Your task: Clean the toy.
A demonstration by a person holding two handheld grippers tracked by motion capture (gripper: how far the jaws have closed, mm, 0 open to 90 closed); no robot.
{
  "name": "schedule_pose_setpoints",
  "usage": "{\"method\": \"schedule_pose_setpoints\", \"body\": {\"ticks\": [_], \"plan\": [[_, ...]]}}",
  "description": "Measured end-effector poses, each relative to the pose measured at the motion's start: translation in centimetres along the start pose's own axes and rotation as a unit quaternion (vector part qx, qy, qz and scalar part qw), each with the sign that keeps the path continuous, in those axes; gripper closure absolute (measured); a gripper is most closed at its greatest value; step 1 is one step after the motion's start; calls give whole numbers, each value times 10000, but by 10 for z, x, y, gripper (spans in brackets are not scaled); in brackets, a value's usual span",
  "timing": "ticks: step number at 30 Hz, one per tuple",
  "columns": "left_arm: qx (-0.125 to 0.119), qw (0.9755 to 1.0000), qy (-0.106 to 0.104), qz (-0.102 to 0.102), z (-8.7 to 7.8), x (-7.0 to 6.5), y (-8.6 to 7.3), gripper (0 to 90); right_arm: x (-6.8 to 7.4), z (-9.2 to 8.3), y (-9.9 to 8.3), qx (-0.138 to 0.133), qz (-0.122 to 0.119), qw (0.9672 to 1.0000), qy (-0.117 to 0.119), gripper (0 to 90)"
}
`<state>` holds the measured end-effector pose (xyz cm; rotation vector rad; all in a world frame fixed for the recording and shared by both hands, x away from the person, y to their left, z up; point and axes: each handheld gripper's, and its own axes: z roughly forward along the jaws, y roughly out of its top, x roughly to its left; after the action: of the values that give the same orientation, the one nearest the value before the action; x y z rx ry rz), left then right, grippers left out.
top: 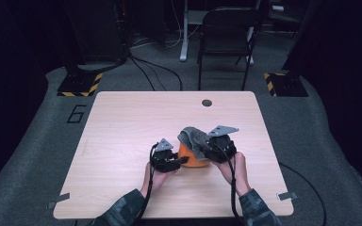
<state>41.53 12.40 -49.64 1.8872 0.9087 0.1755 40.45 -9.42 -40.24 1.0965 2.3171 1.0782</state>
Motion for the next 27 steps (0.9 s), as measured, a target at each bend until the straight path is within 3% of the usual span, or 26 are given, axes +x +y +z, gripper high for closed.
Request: {"method": "schedule_pose_setpoints", "body": {"ticks": [2, 4, 5, 14, 18, 21, 27], "plan": [[15, 10000, -4, -6, 1, -1, -1, 627, -2, 6, -3, 38, 24, 10000, 7, 712], [19, 10000, -1, 95, 2, -1, 0, 614, -5, 10, -5, 21, 83, 10000, 30, 711], [33, 9997, 48, 248, 2, -2, 0, 607, -6, 11, -6, 22, 63, 10000, 35, 708], [9, 9995, 124, 296, 3, -3, -1, 589, -6, 9, -6, -55, 59, 10000, 38, 706], [39, 9991, 122, 392, 2, -4, -1, 594, 1, 1, -2, -394, 4, 9992, 106, 706], [11, 9990, 138, 420, 3, -5, -1, 606, 6, 6, -3, -294, -90, 9995, 85, 705], [16, 9990, 116, 438, 4, -4, -2, 610, 2, 13, -7, -169, -186, 9997, 1, 702]]}}
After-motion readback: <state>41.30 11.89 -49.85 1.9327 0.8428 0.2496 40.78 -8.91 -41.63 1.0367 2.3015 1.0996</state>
